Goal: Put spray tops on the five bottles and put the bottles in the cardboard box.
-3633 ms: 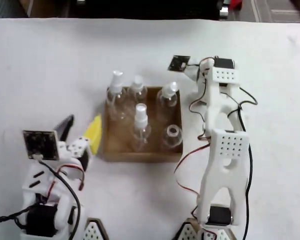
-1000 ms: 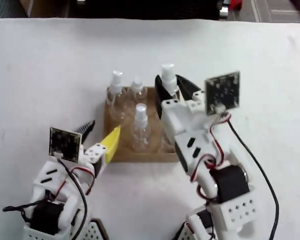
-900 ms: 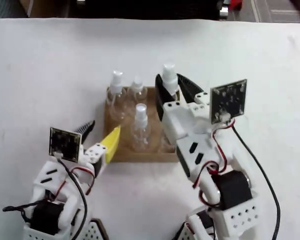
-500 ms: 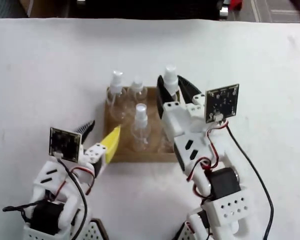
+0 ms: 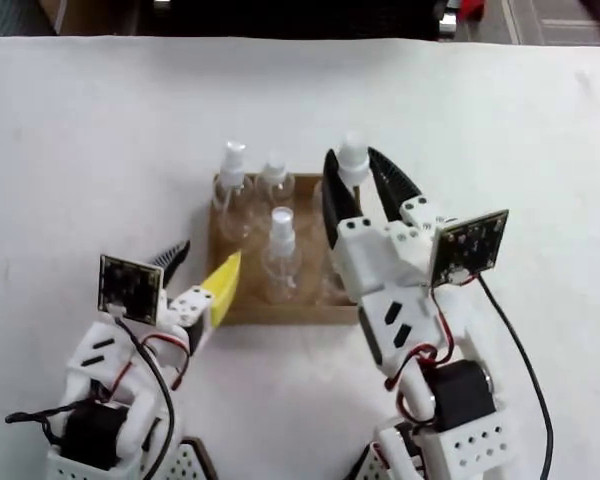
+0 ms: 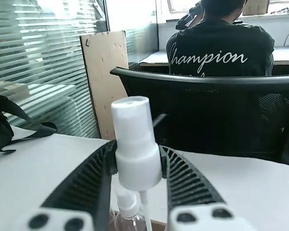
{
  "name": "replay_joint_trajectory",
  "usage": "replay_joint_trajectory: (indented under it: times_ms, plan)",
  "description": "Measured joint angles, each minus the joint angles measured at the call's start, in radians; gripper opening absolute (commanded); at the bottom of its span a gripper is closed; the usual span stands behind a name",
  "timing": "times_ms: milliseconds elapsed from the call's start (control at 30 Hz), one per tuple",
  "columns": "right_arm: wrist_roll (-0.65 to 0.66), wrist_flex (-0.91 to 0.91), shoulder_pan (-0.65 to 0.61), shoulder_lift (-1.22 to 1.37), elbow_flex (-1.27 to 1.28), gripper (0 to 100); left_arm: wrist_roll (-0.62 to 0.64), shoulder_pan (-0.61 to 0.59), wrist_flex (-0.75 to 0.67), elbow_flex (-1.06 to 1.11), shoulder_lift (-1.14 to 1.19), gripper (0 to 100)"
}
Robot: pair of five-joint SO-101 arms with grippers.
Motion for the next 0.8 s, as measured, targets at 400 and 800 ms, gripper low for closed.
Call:
replay_joint_trajectory:
  times_ms: [400, 800]
  plan:
    - [0.008, 0.0, 0.0, -0.009, 0.089, 1.6, 0.0, 0.0, 0.0, 0.0, 0.0, 22]
    - [0.008, 0.126, -0.003, -0.009, 0.097, 1.6, 0.0, 0.0, 0.0, 0.0, 0.0, 22]
